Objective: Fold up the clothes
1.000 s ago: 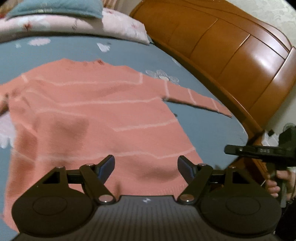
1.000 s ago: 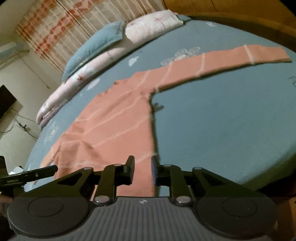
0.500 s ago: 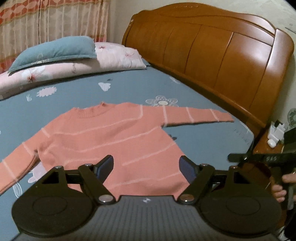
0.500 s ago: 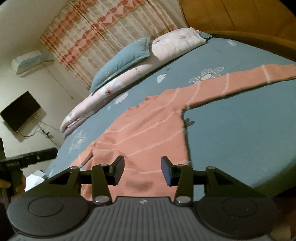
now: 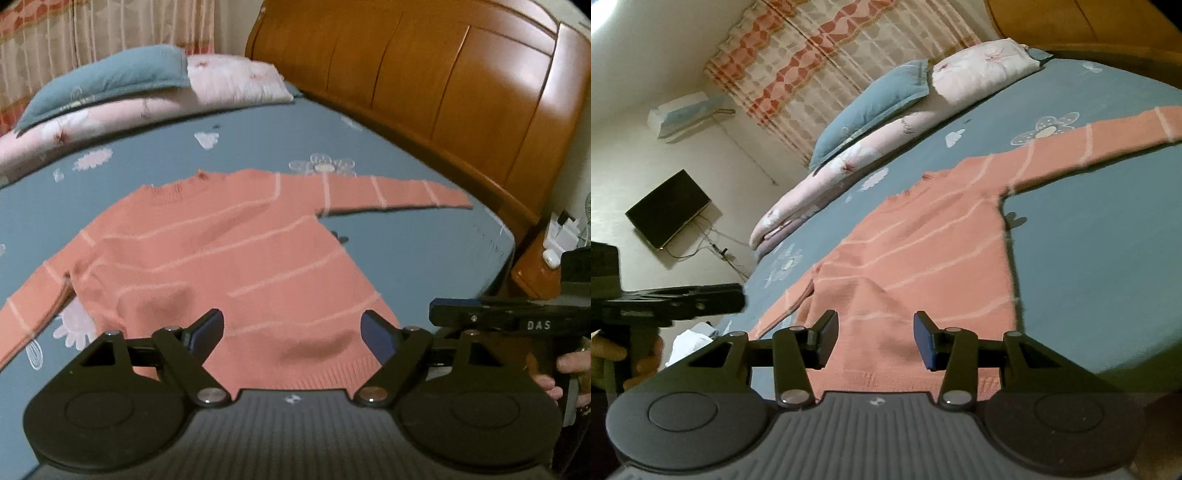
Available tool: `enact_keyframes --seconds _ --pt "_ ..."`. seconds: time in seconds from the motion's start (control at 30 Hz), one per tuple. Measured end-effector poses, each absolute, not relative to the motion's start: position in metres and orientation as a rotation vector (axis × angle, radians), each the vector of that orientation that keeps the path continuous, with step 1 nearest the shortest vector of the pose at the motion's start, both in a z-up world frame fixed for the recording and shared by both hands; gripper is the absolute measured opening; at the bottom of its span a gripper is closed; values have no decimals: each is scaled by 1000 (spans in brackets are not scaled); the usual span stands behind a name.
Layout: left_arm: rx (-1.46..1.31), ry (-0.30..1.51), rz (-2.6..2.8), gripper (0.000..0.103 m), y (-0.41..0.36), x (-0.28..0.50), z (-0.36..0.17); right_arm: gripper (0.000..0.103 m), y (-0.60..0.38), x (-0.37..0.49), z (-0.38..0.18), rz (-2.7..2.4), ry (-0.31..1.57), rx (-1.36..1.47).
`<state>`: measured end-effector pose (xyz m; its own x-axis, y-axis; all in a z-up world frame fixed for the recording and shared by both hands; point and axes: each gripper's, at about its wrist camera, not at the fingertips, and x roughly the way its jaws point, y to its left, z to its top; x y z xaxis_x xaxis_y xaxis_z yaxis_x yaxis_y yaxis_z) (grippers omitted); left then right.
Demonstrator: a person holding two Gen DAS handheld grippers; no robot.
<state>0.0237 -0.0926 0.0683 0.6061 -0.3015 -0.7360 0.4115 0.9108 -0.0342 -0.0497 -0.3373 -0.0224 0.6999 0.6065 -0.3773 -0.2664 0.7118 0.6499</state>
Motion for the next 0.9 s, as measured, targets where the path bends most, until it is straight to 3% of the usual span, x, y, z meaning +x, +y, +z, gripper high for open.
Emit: enact_keyframes --seconds 0.27,0.5,0.67,0.9 --pt "144 812 -413 82 -76 31 42 63 -267 -44 -22 570 666 230" --pt "102 795 -341 82 8 22 2 65 -174 -37 -44 636 715 -138" --pt "-150 857 -228 81 83 34 -16 66 -121 -34 -50 735 709 -289" --pt "-236 915 -246 82 112 35 -24 72 -36 -49 -60 909 606 -612"
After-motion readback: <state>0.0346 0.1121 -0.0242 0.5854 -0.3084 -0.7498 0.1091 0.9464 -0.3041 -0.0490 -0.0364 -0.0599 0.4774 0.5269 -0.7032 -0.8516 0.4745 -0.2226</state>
